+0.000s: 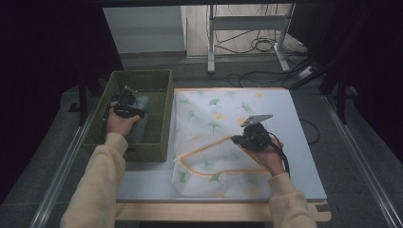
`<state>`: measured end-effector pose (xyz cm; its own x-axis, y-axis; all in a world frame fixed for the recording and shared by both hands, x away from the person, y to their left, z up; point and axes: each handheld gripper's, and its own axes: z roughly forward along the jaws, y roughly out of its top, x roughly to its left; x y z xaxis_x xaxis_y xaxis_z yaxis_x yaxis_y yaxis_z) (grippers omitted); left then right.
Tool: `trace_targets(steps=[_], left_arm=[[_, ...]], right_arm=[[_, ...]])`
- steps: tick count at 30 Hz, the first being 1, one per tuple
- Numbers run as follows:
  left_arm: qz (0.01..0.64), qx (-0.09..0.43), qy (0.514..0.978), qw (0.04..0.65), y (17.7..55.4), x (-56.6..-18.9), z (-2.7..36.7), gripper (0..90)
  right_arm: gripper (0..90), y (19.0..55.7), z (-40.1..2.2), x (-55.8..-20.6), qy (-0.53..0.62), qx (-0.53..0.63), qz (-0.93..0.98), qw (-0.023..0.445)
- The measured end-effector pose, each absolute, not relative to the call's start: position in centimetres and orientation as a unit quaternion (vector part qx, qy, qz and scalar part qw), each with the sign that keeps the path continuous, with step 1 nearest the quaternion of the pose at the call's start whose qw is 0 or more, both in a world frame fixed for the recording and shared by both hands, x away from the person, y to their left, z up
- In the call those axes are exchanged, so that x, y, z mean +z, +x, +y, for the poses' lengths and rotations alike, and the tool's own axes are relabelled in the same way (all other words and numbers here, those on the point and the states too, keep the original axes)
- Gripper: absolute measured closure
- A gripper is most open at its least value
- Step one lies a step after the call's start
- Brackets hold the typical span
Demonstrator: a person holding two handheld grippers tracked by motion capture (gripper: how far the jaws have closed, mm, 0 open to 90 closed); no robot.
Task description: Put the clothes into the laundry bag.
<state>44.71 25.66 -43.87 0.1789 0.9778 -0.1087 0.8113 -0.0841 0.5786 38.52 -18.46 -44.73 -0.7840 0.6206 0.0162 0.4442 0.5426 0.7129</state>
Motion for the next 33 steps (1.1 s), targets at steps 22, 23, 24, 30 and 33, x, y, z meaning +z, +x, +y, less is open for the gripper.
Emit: trace_targets(steps=[22,23,24,30,33], left_arm=[[0.589,0.195,0.697,0.359,41.1,-39.8,27.4,76.6],[0.589,0.195,0.697,0.359,41.1,-39.8,27.4,76.6],[0.587,0.196,0.695,0.365,40.8,-39.6,27.7,76.6],[0.584,0.197,0.694,0.373,40.4,-39.4,27.9,76.6],[0.582,0.199,0.692,0.378,40.3,-39.3,28.0,76.6]], right_arm=[[87.9,38.4,-18.2,-44.7,0.302,0.367,0.871,0.121],[87.9,38.4,-18.2,-44.7,0.302,0.367,0.871,0.121],[88.0,38.4,-18.2,-44.7,0.302,0.367,0.871,0.122],[88.0,38.4,-18.2,-44.7,0.301,0.367,0.871,0.123],[88.0,38.4,-18.1,-44.7,0.301,0.366,0.872,0.123]])
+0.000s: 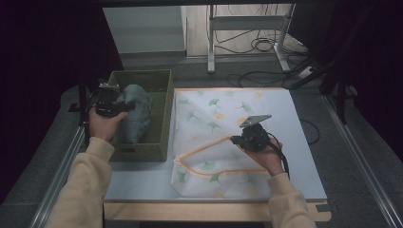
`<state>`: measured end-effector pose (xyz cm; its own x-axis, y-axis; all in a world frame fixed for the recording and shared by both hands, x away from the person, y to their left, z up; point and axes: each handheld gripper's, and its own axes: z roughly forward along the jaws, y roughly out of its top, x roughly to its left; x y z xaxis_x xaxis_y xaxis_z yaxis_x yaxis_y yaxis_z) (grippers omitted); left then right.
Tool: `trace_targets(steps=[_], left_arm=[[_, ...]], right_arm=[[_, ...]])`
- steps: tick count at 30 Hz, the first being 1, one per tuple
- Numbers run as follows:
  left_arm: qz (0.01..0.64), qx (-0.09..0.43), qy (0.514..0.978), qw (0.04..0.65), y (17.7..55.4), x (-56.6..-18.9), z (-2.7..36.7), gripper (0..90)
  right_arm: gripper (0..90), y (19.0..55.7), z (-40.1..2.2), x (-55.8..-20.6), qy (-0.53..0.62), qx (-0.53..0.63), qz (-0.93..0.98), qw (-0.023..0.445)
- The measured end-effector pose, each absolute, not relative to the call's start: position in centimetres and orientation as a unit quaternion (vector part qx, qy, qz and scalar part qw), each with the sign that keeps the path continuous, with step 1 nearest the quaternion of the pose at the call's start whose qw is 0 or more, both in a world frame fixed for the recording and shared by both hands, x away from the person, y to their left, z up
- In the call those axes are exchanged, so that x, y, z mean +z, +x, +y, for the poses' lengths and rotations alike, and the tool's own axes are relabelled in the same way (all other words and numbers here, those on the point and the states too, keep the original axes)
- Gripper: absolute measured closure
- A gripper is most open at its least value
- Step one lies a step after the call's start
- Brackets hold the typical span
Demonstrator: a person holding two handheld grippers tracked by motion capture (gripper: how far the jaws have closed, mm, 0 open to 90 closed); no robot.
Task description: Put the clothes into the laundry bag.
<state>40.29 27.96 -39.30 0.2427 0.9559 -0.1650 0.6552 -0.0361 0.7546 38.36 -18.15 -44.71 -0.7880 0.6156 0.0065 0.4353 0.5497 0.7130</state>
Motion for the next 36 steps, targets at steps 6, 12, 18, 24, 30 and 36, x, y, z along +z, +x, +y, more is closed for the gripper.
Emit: trace_targets(steps=[6,12,18,24,30,36], left_arm=[[0.582,0.200,0.686,0.389,40.0,-39.0,28.4,76.7],[0.579,0.203,0.676,0.408,39.5,-38.2,28.7,76.8],[0.571,0.216,0.672,0.419,38.7,-37.4,28.6,76.8],[0.568,0.214,0.667,0.432,38.3,-36.7,28.7,76.8],[0.568,0.213,0.668,0.432,38.1,-36.7,28.7,76.8],[0.561,0.217,0.667,0.439,37.7,-36.4,28.6,76.8]], right_arm=[[88.0,38.4,-18.2,-44.7,0.301,0.368,0.871,0.124],[87.9,38.3,-18.1,-44.6,0.299,0.367,0.872,0.126],[88.0,38.2,-18.0,-44.6,0.300,0.367,0.872,0.127],[88.0,38.2,-18.1,-44.6,0.300,0.368,0.871,0.125],[88.0,38.2,-18.1,-44.6,0.299,0.368,0.871,0.125],[88.0,38.3,-18.2,-44.7,0.301,0.368,0.871,0.124]])
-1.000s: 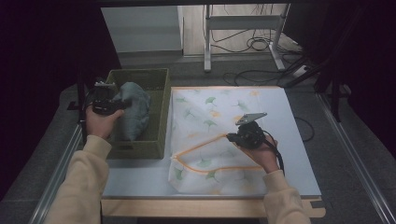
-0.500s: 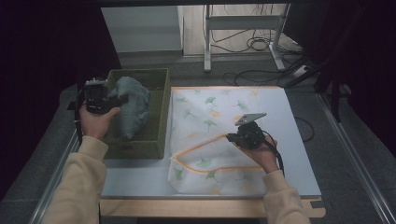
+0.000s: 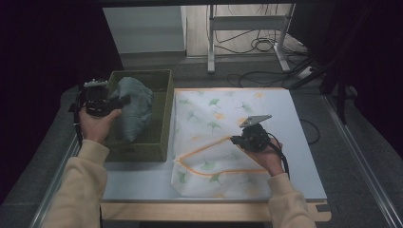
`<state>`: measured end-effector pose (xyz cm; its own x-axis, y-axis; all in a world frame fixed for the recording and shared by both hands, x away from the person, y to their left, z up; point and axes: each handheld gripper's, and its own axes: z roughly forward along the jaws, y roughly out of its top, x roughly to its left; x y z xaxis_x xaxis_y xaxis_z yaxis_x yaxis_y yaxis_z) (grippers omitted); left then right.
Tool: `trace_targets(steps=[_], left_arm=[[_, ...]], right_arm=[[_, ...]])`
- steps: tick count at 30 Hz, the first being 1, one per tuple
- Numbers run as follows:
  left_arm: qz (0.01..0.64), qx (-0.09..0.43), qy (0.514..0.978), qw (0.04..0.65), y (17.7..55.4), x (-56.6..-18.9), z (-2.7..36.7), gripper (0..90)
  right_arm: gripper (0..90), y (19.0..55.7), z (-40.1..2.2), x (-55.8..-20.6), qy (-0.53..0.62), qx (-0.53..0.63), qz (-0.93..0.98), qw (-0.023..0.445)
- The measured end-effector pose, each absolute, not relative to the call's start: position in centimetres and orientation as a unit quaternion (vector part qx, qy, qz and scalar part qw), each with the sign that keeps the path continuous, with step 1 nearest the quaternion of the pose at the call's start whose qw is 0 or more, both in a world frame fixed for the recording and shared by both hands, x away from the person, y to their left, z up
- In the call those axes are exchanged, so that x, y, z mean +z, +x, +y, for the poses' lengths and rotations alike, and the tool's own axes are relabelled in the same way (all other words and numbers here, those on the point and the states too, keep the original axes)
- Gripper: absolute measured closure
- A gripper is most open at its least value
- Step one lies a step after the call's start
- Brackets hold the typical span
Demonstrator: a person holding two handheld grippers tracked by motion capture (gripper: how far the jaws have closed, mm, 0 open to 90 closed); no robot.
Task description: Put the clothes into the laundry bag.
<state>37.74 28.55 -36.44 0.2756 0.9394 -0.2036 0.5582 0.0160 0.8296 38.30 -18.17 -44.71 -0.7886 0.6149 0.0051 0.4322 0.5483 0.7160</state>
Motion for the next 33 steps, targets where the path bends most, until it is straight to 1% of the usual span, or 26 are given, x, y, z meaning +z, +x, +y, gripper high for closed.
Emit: trace_targets(steps=[18,33], left_arm=[[0.556,0.211,0.654,0.467,36.4,-35.2,29.1,76.8],[0.539,0.222,0.649,0.489,34.7,-34.4,29.4,76.9]], right_arm=[[88.0,38.3,-18.2,-44.7,0.301,0.367,0.872,0.123],[87.9,38.3,-18.2,-44.7,0.299,0.368,0.871,0.124]])
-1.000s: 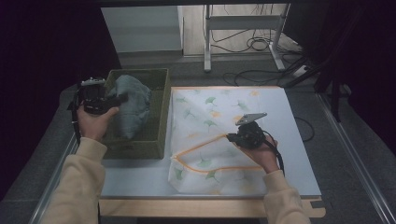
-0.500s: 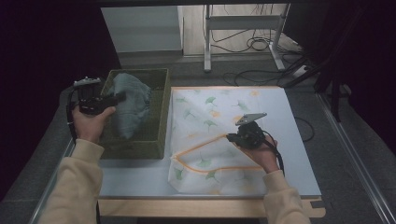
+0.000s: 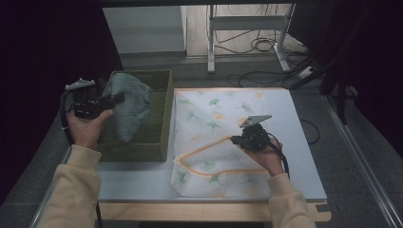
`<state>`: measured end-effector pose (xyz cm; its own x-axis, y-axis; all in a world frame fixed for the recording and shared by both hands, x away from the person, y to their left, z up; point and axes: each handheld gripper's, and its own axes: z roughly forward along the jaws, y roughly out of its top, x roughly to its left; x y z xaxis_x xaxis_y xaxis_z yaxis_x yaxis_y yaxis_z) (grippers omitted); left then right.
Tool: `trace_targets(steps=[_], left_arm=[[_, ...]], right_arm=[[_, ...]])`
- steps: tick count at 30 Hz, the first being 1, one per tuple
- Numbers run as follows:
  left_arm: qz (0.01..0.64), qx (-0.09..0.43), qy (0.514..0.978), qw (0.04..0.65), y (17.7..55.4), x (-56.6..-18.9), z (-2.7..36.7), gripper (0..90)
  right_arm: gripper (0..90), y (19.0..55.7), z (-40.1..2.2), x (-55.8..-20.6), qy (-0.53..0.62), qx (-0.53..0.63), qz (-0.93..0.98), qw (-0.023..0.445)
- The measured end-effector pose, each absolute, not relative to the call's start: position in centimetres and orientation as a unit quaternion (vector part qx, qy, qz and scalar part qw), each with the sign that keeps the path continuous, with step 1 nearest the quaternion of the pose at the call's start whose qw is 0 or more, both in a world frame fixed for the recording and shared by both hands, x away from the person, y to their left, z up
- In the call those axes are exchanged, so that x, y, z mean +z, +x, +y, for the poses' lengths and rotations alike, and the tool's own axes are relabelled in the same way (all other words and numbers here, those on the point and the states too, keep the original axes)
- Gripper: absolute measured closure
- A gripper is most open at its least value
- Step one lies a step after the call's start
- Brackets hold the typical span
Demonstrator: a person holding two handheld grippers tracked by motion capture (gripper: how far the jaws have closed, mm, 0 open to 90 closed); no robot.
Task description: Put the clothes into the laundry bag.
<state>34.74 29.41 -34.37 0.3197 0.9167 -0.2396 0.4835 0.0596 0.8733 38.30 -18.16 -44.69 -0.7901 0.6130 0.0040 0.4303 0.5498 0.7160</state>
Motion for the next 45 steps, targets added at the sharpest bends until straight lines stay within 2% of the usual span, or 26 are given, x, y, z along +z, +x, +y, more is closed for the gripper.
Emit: trace_targets(steps=[33,45], left_arm=[[0.493,0.239,0.640,0.538,30.2,-32.3,28.8,76.9],[0.471,0.227,0.647,0.555,29.1,-32.4,27.7,76.9]], right_arm=[[88.0,38.2,-18.0,-44.8,0.299,0.366,0.872,0.127],[88.0,38.3,-18.0,-44.9,0.300,0.366,0.872,0.126]])
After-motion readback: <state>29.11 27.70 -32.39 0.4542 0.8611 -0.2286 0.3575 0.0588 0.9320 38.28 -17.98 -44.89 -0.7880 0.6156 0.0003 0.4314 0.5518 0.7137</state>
